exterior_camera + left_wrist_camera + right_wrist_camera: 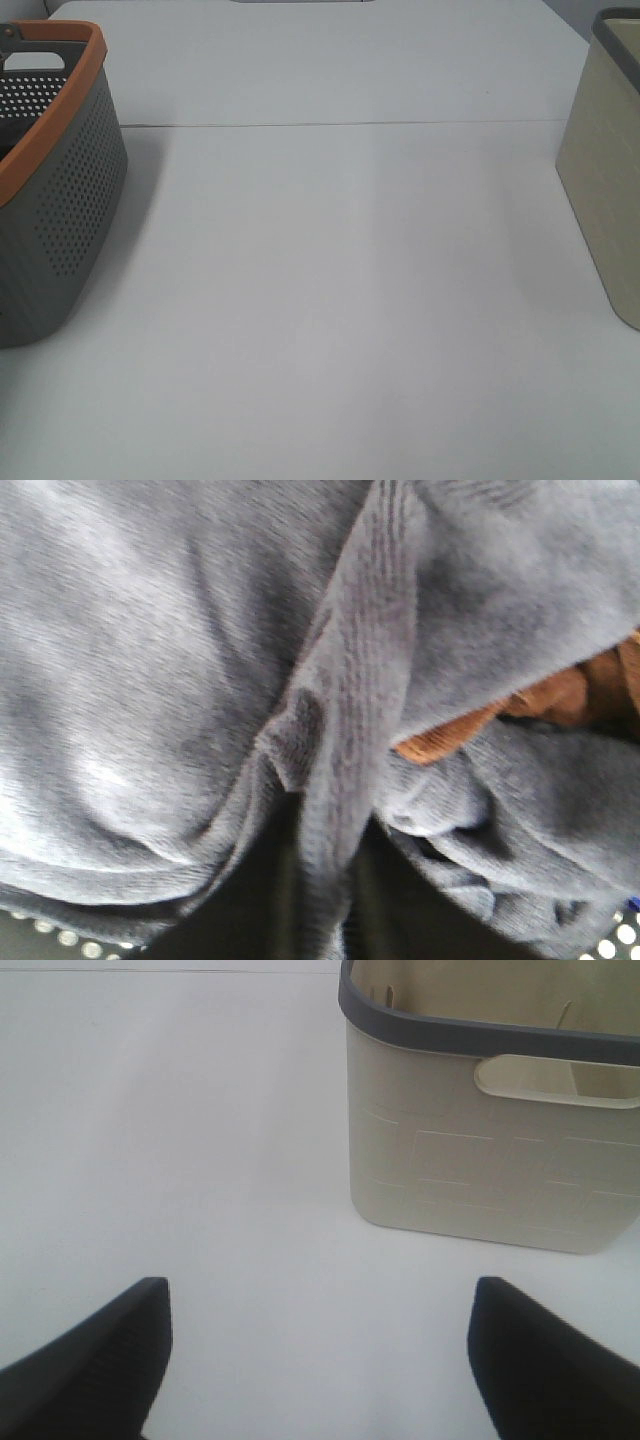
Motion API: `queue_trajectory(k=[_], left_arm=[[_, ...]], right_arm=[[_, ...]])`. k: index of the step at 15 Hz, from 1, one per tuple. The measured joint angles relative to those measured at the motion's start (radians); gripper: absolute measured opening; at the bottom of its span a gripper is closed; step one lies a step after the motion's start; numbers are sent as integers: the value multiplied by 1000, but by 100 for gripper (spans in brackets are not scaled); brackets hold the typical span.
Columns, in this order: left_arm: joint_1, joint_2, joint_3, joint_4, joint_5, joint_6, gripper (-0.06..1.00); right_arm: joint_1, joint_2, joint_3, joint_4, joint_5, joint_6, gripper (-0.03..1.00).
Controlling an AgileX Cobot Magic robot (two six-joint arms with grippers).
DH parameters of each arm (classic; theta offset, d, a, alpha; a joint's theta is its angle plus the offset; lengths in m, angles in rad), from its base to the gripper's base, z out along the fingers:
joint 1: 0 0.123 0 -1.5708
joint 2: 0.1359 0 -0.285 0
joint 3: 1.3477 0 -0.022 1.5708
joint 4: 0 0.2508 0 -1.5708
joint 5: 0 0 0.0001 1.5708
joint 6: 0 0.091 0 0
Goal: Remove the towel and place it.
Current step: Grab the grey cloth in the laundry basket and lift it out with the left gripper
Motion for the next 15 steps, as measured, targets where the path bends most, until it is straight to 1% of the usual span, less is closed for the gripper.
queue_trajectory(k=[1,2,4,6,10,11,15], left_arm=[[0,0,-7,0,18,1,2],[0,0,-22,0,22,3,1],[0,-7,-61,0,23,-13,1],[0,-52,-86,-23,23,-21,1],[0,-202,-97,-38,26,-33,1],[0,-282,-97,-44,27,-34,0],[0,-406,-97,-95,28,-34,0]], right_arm=[[0,0,0,0,0,0,73],[0,0,0,0,0,0,73],[0,0,0,0,0,0,73],[0,0,0,0,0,0,73],[0,0,0,0,0,0,73],[0,0,0,0,0,0,73],[0,0,0,0,0,0,73]])
